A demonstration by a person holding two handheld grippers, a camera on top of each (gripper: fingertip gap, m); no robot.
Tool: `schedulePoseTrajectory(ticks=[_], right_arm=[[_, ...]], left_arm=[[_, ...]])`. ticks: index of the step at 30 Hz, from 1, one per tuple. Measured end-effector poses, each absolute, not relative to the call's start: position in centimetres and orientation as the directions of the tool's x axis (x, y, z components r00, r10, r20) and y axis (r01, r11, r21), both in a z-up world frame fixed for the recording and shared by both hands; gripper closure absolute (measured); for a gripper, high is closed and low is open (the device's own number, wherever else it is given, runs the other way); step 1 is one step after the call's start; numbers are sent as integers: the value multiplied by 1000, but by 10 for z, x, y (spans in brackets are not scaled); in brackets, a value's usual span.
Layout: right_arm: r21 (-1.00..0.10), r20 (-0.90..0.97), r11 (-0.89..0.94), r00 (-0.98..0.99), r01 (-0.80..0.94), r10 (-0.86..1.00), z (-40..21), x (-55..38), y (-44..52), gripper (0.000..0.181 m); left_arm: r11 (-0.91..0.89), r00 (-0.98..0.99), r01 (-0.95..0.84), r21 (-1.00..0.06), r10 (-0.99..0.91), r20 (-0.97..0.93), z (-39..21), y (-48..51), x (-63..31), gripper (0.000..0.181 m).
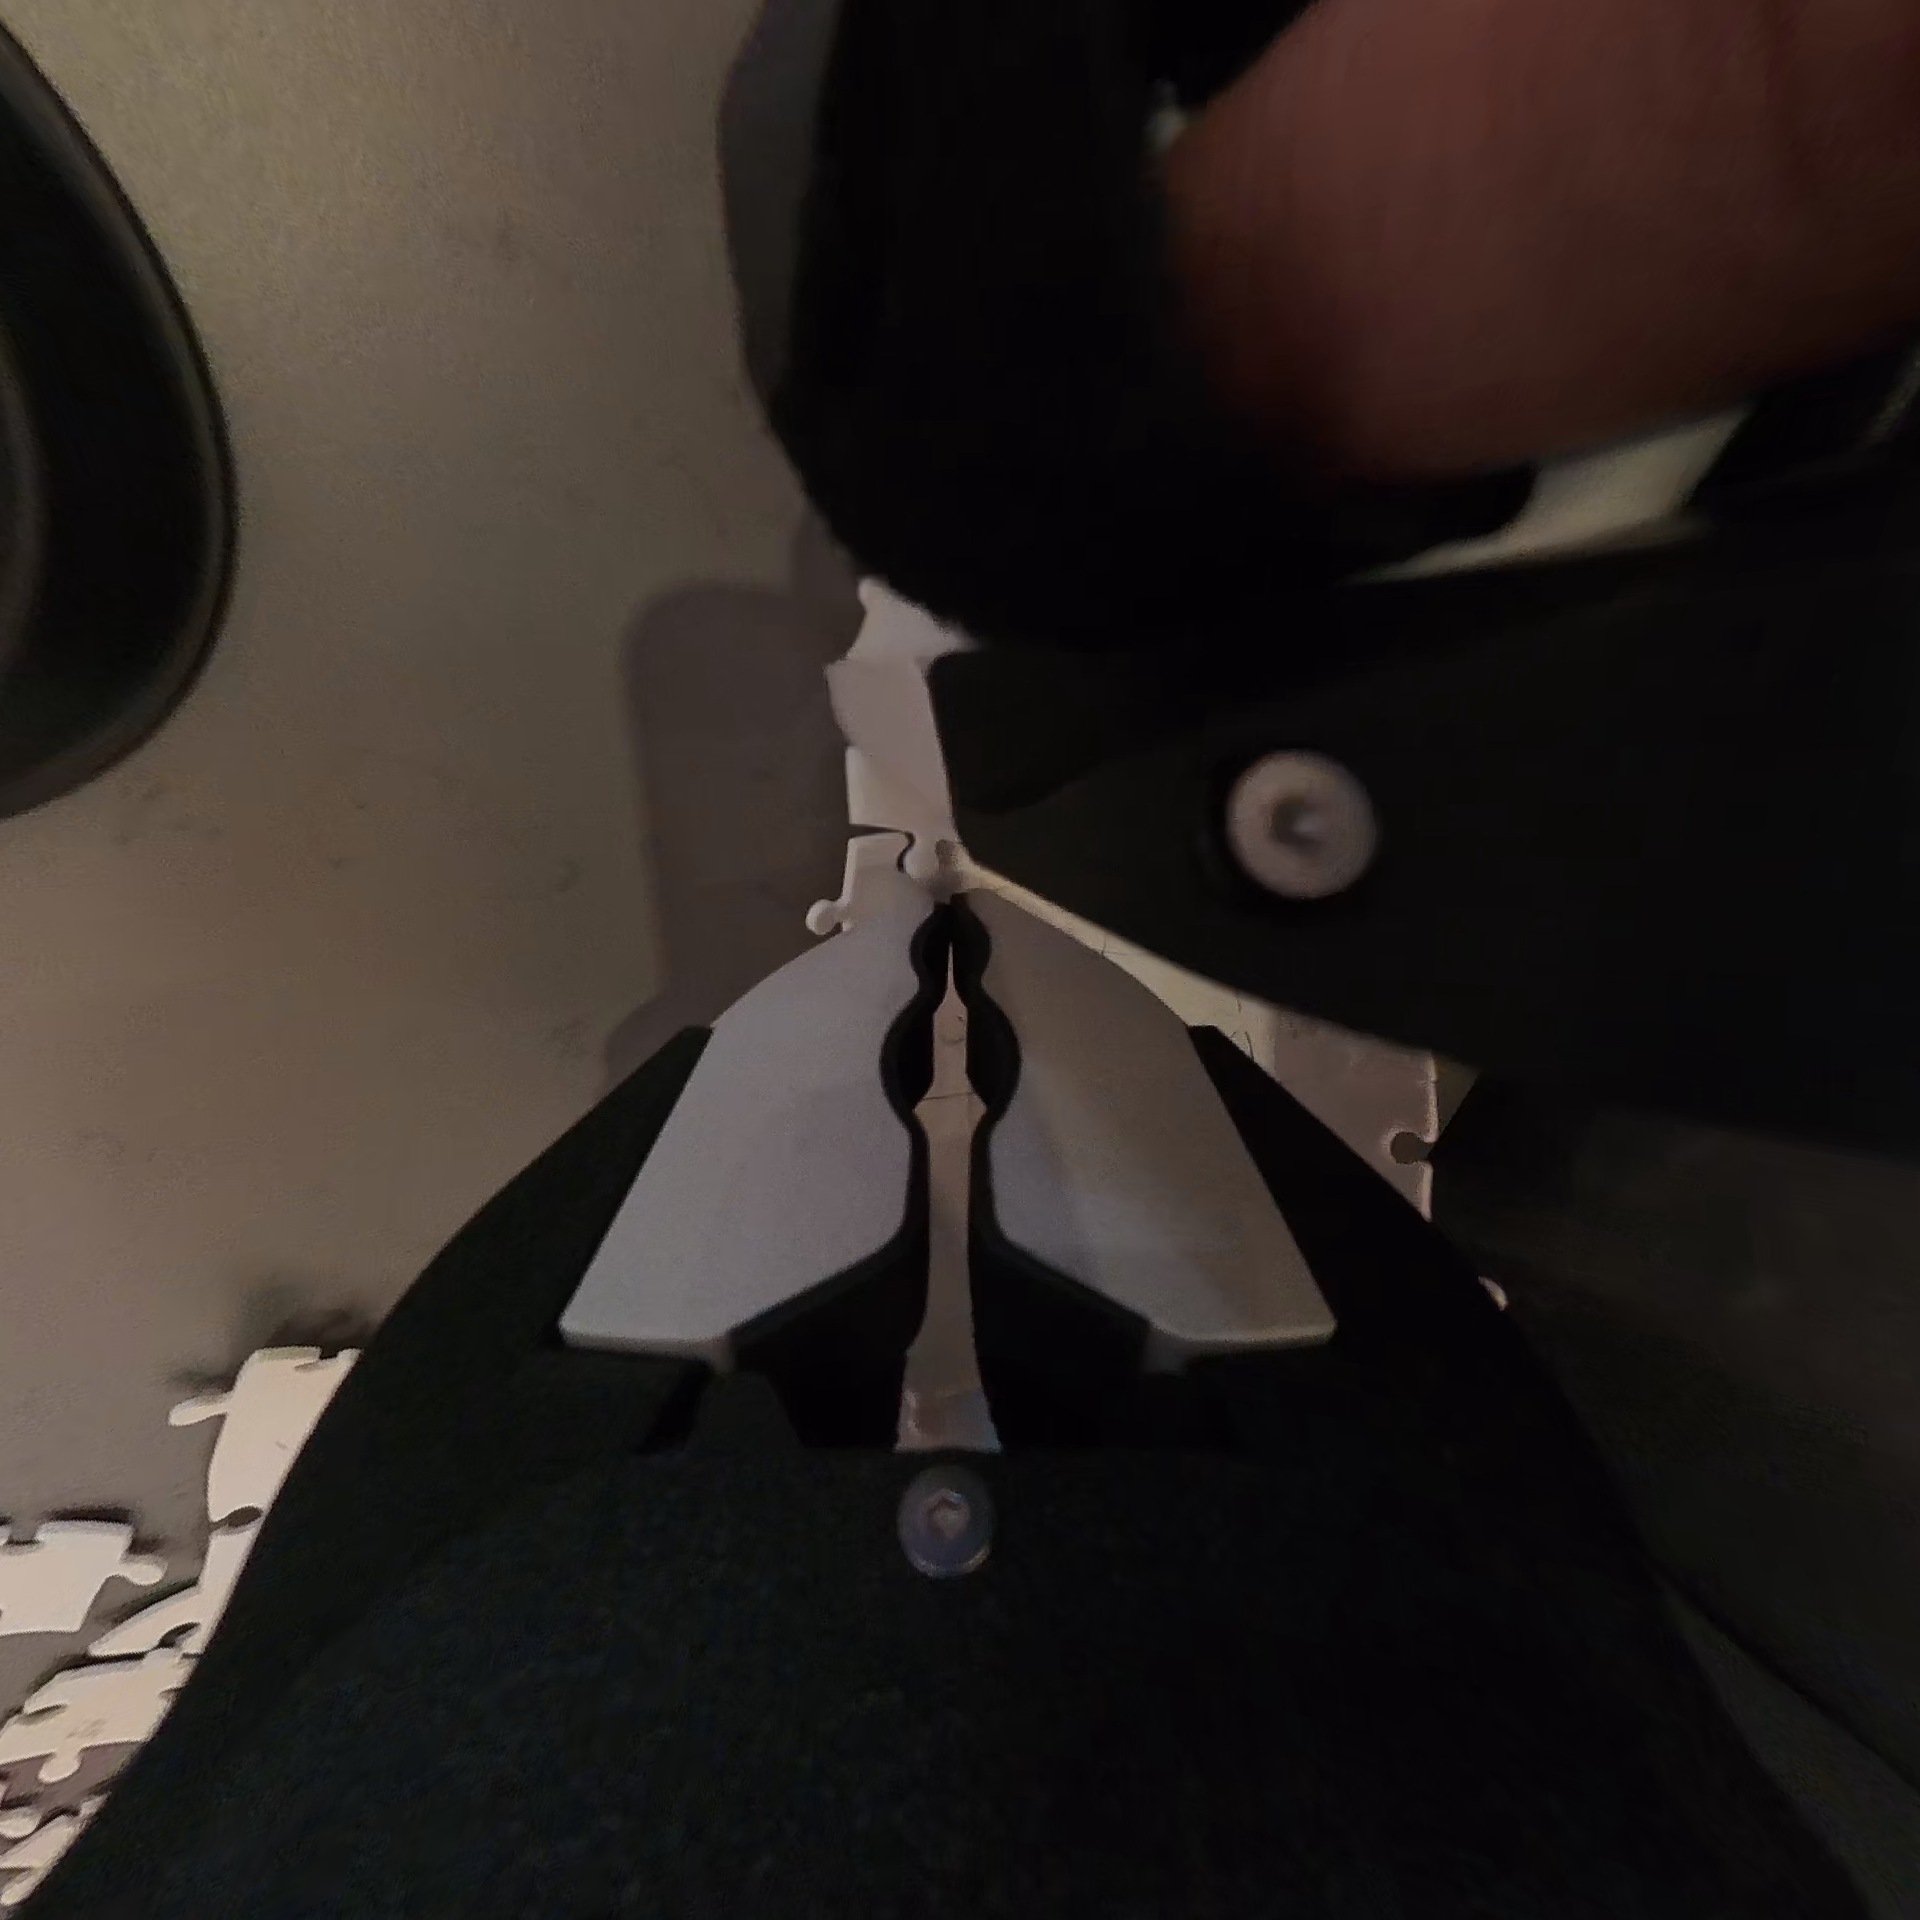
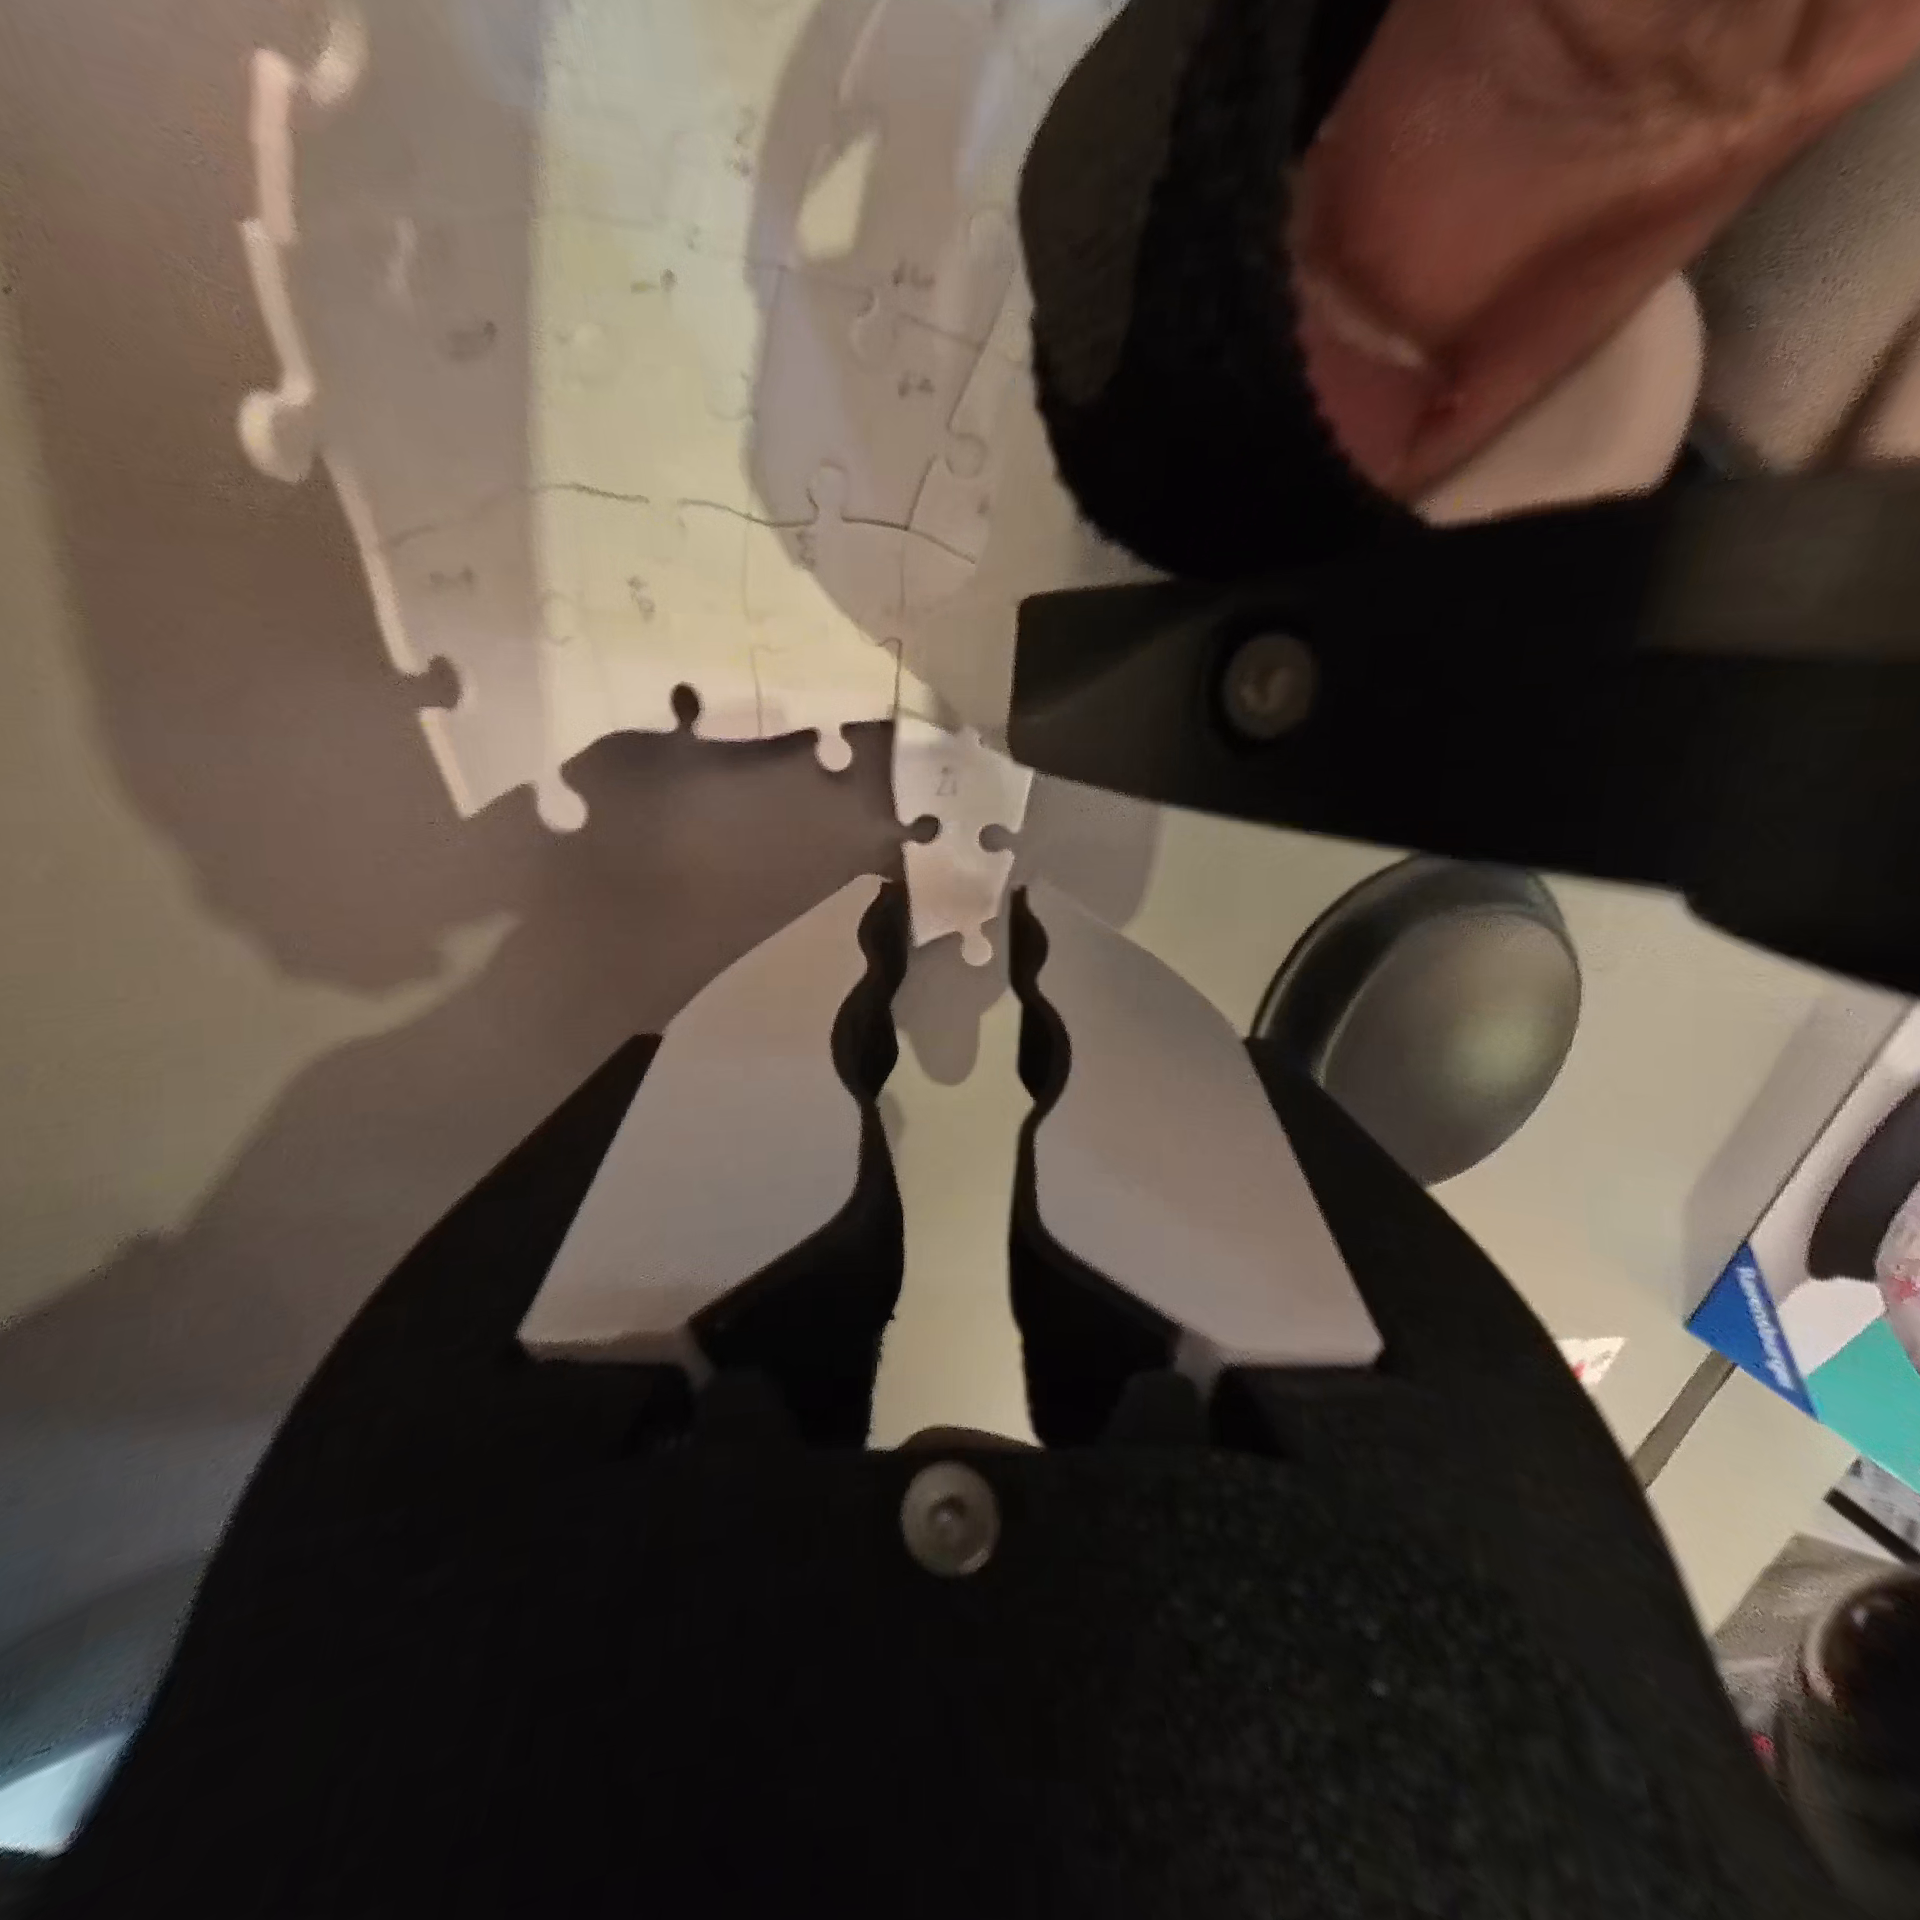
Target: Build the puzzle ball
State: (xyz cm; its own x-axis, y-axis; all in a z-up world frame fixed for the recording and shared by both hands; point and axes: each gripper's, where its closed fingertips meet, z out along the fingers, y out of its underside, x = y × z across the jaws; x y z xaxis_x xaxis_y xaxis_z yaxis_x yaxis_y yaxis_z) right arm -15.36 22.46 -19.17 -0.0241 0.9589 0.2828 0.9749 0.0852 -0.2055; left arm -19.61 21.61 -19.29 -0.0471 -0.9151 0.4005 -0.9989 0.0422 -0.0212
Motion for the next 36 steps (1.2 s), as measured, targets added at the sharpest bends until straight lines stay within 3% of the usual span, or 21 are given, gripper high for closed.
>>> schedulePoseTrajectory(ticks=[4,8,11,26,30,36], right_arm=[[-272,343,93,6,958,939,-179,-152,228,159],[-398,322,26,113,917,940,-169,-156,223,181],[-479,292,-42,204,877,934,-173,-168,222,181],[-542,181,-150,289,827,940,-194,-182,224,181],[-549,127,-202,319,811,939,-195,-181,224,181],[-543,99,-253,360,801,928,-195,-181,224,181]], left_arm=[[42,-47,-999,-22,-913,404,-193,216,-196,181],[37,-44,-999,-24,-910,413,-193,216,-196,181],[37,-43,-999,-23,-909,416,-193,216,-196,181],[34,-44,-999,-31,-914,404,-192,220,-194,181],[-18,-35,-993,-117,-901,432,-175,225,-186,181],[-247,71,-886,-392,-909,411,-115,260,-188,177]])
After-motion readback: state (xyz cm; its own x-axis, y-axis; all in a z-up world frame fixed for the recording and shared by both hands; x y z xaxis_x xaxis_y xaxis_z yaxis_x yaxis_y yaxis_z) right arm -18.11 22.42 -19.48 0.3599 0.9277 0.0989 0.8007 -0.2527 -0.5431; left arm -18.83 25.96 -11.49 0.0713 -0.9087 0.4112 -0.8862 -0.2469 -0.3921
